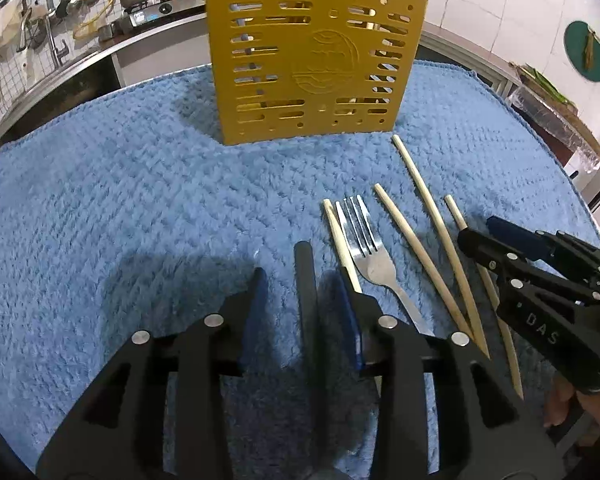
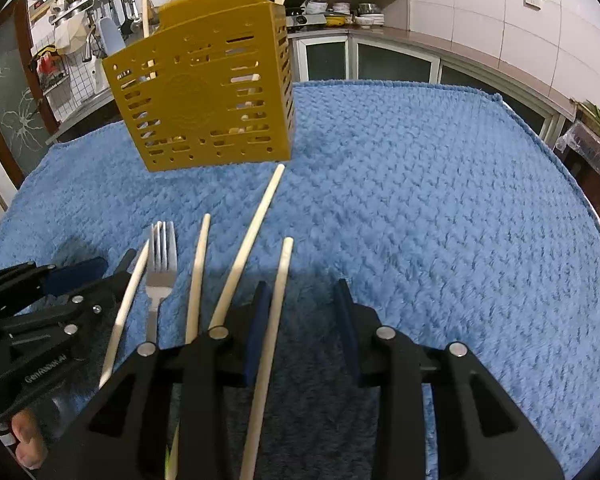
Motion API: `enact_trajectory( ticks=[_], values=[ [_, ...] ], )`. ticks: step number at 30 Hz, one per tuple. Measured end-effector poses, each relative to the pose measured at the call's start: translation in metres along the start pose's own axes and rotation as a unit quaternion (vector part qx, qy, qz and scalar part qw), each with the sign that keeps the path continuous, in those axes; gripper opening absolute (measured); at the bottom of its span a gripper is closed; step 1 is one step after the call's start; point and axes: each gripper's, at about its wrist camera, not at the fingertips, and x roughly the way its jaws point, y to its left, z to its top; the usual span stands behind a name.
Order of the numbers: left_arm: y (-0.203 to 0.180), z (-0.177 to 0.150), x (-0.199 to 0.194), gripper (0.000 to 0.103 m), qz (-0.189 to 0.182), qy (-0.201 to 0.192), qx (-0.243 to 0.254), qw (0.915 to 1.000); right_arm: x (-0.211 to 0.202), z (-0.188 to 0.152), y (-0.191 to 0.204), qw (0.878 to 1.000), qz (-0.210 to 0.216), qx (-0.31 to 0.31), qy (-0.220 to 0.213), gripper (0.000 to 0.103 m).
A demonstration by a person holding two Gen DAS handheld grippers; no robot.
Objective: Organize utensils
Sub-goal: 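Close the left tool on the metal spoon while the right tool grasps a chopstick, then lift the metal spoon and chopstick and carry them over the yellow holder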
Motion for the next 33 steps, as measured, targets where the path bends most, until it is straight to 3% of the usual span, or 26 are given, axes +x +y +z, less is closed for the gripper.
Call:
enact_trajectory(
  ticks=[6,10,13,15,17,18,19,33],
  values=[
    [-0.006,0.005,0.005,0.031,0.017,-0.004,0.014,0.9997,0.000,0.000,0.001,1.000,-0.001,-0.001,0.000,0.034],
    [-0.001,0.007,0.006,0.015,0.015,-0.004,0.004,0.9999,0.004,0.003,0.005,1.000,-0.009,-0.007,0.004,0.033],
    [0.006,0.011,0.007,0.010,0.002,0.001,-0.012,0.9999,0.006,0.006,0.009,1.000,-0.018,-0.010,0.008,0.033],
    [0.008,0.012,0.008,0.009,-0.004,0.001,-0.017,0.9998,0.006,0.006,0.010,1.000,-0.021,-0.013,0.009,0.031],
    [0.009,0.012,0.007,0.009,-0.007,0.002,-0.021,0.9997,0.004,0.006,0.008,1.000,-0.018,-0.009,0.009,0.022],
    [0.010,0.012,0.007,0.008,-0.009,0.002,-0.024,0.9997,0.003,0.006,0.008,1.000,-0.014,-0.007,0.008,0.013],
    [0.012,0.012,0.007,0.008,-0.011,0.003,-0.027,0.9996,0.003,0.007,0.007,1.000,-0.010,-0.005,0.007,0.011],
    [0.024,0.014,-0.008,0.008,-0.033,-0.020,-0.053,0.9978,-0.006,0.010,-0.008,0.999,0.025,0.022,-0.014,0.005]
  ],
)
